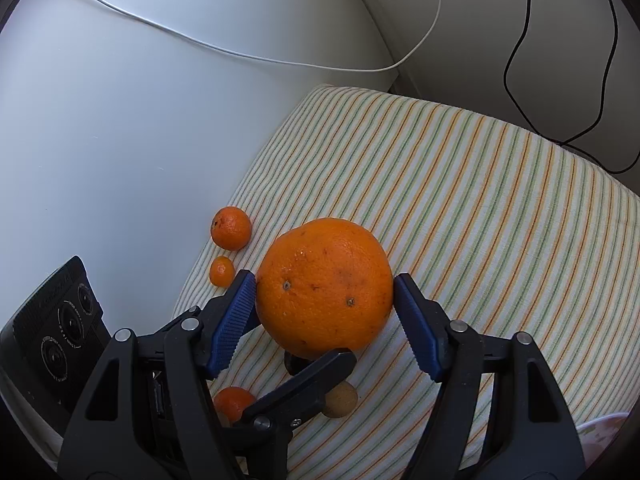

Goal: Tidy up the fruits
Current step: 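Carry the large orange with the right gripper onto the plate beside the first orange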

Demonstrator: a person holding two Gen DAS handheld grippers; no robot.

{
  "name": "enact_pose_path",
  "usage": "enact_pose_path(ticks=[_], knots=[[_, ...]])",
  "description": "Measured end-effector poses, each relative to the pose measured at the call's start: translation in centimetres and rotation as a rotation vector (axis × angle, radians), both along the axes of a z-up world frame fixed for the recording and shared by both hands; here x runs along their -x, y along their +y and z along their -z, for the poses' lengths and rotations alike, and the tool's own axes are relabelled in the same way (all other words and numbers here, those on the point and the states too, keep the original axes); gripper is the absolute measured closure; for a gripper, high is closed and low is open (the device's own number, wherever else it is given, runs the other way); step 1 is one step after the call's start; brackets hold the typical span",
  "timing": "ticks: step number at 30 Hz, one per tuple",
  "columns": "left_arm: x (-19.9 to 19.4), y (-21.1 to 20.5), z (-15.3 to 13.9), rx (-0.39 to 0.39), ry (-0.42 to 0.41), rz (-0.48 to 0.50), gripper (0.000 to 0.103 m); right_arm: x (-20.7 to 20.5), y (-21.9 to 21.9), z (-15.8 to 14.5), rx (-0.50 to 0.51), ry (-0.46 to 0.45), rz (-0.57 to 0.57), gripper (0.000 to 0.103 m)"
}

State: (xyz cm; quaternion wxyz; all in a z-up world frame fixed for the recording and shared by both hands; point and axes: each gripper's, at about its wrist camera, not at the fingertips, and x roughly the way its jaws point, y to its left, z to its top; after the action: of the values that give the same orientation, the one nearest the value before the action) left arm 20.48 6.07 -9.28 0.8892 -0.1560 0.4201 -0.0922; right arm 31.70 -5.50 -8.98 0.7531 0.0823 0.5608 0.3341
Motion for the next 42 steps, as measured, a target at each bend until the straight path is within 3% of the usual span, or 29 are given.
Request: enact_pose_path(ticks=[23,42], knots=[[3.8,-4.3,-4.4,-0.014,-0.096,0.056,0.038,4.9,-5.3,-5.5,-0.012,-0.095,0.029,0.029],[6.4,-11.0,-4.5,-0.001,-0.094,0.17,0.038,8.9,-13.5,-6.2,0.013,-0.104,0.09,0.029]])
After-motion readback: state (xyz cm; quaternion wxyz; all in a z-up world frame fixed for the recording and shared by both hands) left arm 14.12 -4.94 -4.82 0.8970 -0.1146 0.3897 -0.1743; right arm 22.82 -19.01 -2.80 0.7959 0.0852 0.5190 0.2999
